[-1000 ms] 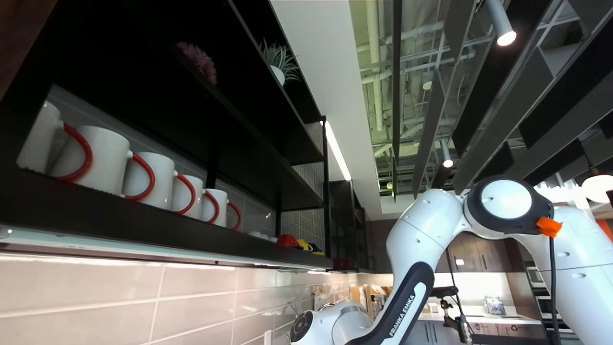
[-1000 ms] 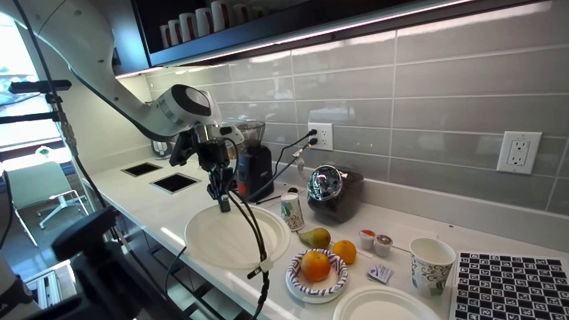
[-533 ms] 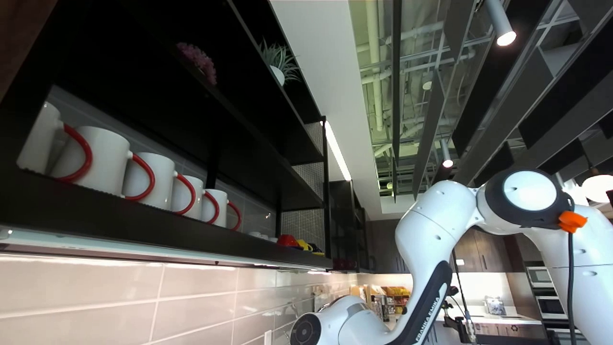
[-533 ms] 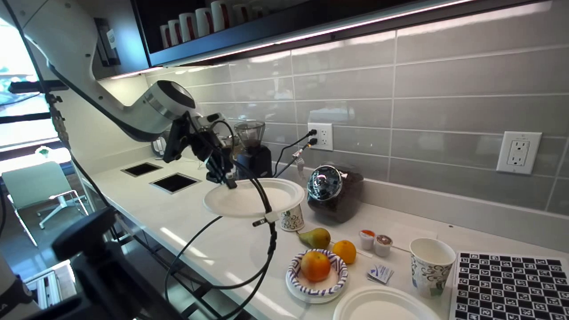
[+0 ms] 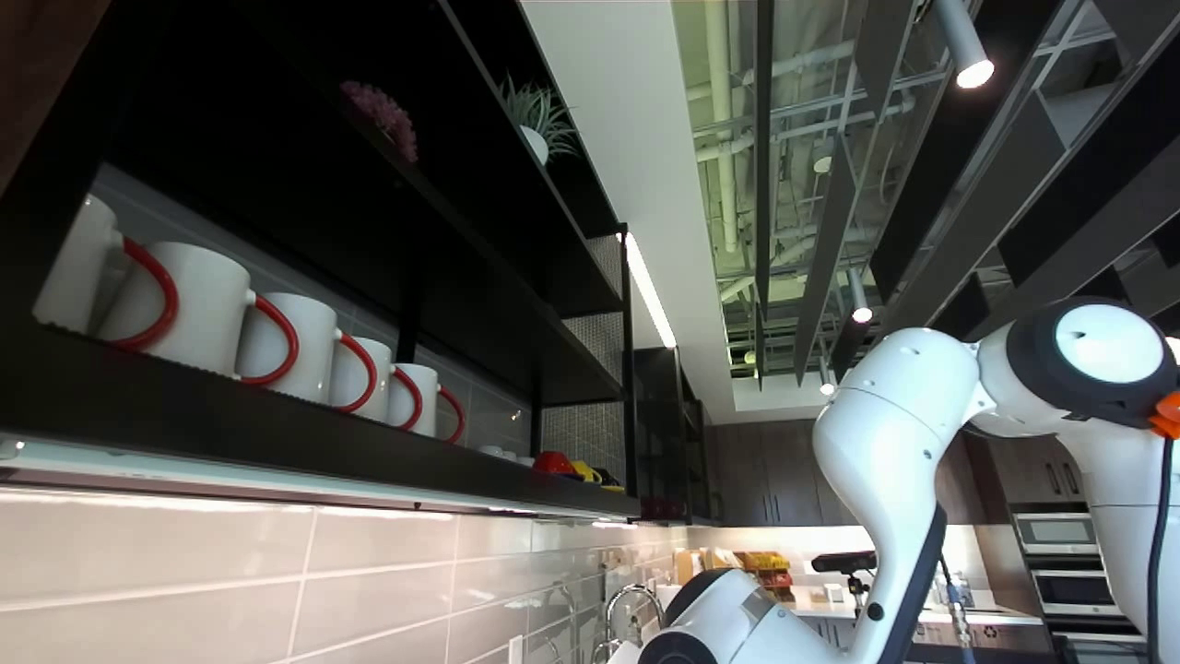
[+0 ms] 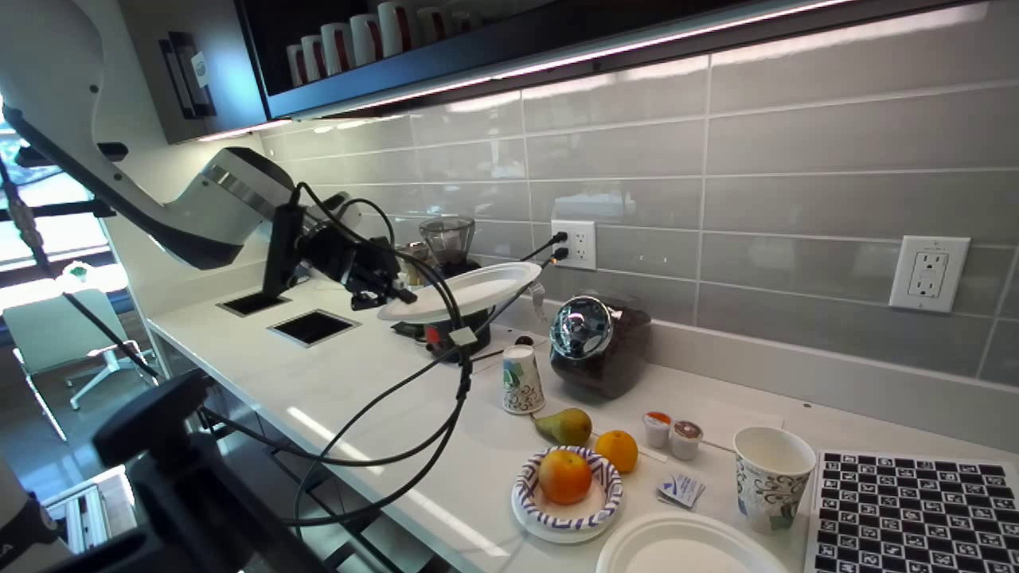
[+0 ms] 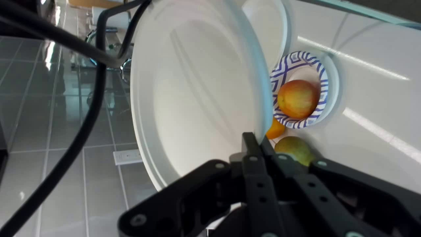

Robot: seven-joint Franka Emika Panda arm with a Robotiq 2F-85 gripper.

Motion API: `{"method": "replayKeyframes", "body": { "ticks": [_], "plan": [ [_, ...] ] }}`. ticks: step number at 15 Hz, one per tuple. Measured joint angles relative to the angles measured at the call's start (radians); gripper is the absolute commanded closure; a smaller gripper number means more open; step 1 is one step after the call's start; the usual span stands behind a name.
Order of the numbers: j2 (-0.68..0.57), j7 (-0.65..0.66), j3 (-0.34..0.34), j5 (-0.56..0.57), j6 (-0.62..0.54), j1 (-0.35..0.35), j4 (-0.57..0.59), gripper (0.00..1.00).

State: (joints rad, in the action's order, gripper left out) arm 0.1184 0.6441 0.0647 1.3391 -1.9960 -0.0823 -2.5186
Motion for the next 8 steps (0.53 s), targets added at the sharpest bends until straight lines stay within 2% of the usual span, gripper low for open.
{"method": "replayKeyframes", "body": {
  "ticks": [8],
  "plan": [
    [0.217, 0.006, -0.013, 0.357, -0.204, 0.0, -0.15, 0.99]
  ]
}}
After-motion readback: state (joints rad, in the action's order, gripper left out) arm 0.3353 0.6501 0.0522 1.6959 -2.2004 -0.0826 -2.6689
